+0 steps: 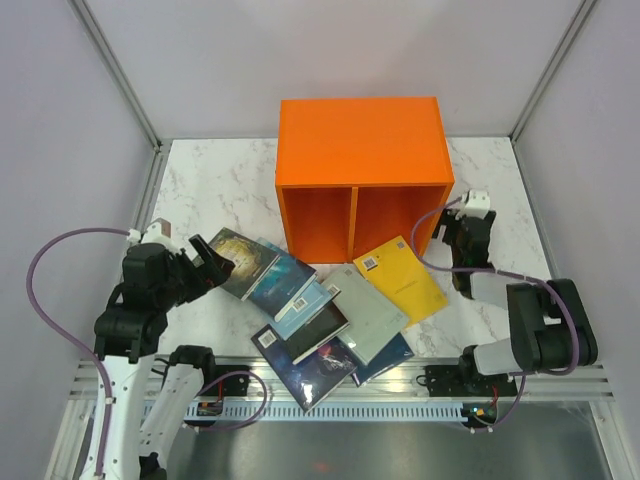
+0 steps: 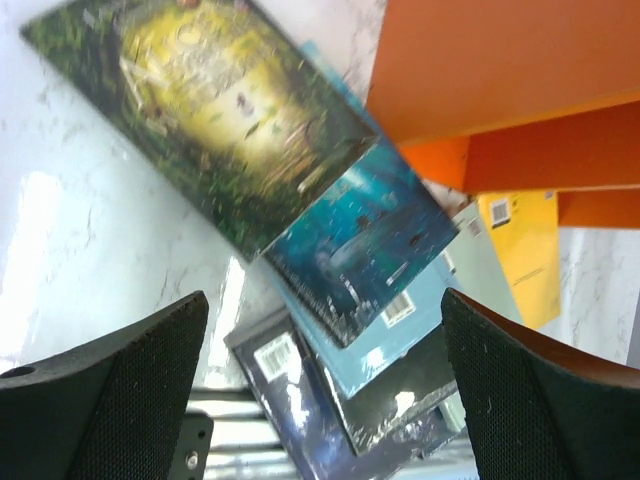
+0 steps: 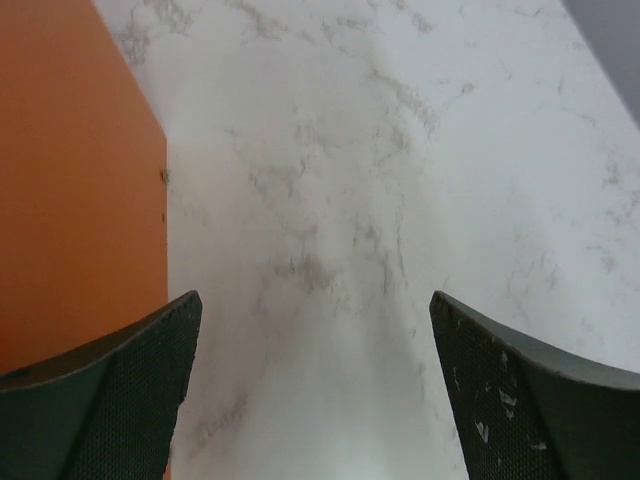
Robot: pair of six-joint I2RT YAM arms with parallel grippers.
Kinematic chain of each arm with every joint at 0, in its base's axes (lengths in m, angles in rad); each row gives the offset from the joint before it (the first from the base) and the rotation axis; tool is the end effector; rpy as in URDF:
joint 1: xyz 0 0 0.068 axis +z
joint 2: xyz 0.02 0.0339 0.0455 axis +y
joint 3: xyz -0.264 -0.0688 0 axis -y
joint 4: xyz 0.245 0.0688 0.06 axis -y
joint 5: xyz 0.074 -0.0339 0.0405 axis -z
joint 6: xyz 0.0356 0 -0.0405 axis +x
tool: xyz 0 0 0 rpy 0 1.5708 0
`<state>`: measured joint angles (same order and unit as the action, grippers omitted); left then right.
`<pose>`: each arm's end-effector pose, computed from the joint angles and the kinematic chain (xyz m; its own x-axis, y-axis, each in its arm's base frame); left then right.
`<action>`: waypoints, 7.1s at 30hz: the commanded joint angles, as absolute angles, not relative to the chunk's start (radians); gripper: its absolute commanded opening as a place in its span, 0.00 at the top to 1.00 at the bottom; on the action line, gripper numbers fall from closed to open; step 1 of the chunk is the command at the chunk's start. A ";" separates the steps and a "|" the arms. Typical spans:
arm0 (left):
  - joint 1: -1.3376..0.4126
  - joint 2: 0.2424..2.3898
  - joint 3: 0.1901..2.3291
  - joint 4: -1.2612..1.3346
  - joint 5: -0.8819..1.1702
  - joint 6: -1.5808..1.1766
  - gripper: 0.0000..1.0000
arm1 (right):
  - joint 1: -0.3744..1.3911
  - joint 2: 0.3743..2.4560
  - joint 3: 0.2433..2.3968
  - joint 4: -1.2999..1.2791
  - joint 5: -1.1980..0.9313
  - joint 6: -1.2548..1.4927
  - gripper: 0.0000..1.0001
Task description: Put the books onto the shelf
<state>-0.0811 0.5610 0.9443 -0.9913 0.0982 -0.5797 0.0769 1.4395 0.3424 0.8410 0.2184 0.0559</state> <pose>0.0905 -0.0109 0.3387 -0.5644 -0.5011 -0.6560 -0.1773 0.8498 -0.4965 0.2556 0.0120 0.1570 -0.2447 0.0359 -0.9689 0.1479 0.9890 -0.0007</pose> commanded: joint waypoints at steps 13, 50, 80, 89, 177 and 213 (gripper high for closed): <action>-0.080 0.526 0.658 -0.985 0.259 -0.911 0.00 | 0.051 1.008 0.893 -0.492 0.353 0.762 0.02; 0.275 0.953 0.221 -0.112 0.158 -1.093 0.00 | 0.051 0.836 1.117 -1.097 -0.032 0.582 0.02; 0.298 0.948 0.780 -0.273 0.115 -0.980 0.98 | 0.080 0.836 1.175 -1.100 -0.026 0.577 0.02; 0.305 1.230 1.390 -0.160 0.520 -0.942 0.98 | 0.083 0.818 1.204 -1.103 -0.034 0.584 0.02; 0.202 1.137 1.079 -0.856 0.314 -0.886 0.00 | 0.176 0.772 1.020 -1.098 0.002 0.588 0.02; 0.189 1.115 0.175 0.067 0.227 -1.243 0.00 | 0.175 0.810 0.988 -1.209 0.043 0.511 0.05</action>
<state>0.1913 0.9905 0.2028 0.0238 0.3466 -1.2430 0.1730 0.8051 0.9981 -1.1931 0.0158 0.5228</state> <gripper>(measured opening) 0.996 0.949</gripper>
